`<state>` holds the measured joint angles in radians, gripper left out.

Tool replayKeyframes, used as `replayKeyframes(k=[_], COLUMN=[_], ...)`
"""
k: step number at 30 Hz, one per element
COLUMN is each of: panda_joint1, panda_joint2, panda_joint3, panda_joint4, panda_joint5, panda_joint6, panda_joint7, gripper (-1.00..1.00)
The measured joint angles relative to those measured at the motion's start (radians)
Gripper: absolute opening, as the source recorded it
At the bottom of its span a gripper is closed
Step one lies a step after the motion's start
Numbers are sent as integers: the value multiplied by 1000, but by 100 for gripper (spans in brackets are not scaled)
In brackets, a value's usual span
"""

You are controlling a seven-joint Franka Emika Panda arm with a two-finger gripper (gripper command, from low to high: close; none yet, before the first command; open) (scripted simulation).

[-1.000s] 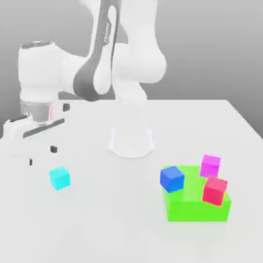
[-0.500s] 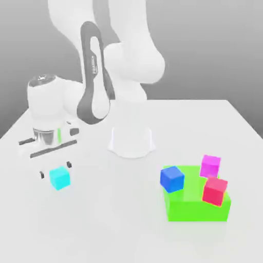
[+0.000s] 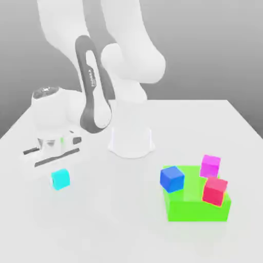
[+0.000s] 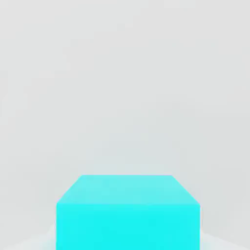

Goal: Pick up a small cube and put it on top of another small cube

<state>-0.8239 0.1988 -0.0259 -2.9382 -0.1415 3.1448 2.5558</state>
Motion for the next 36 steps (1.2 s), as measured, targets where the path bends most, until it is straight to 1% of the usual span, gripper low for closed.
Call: replayKeyframes(k=[5, 12, 14, 17, 33, 34, 36], panda_joint1=[-21, -17, 3, 92, 651, 679, 690], panda_joint2=[-99, -240, -276, -313, -444, -439, -404], panda_joint3=[30, 50, 57, 130, 603, 635, 676], panda_joint4=[-13, -47, -50, -7, 274, 292, 303], panda_joint5=[25, 123, 145, 179, 348, 348, 320], panda_joint6=[-84, -196, -230, -302, -687, -701, -683], panda_joint7=[-15, -93, -105, -83, 95, 113, 149], gripper=[-100, -100, -100, -100, -100, -100, -100])
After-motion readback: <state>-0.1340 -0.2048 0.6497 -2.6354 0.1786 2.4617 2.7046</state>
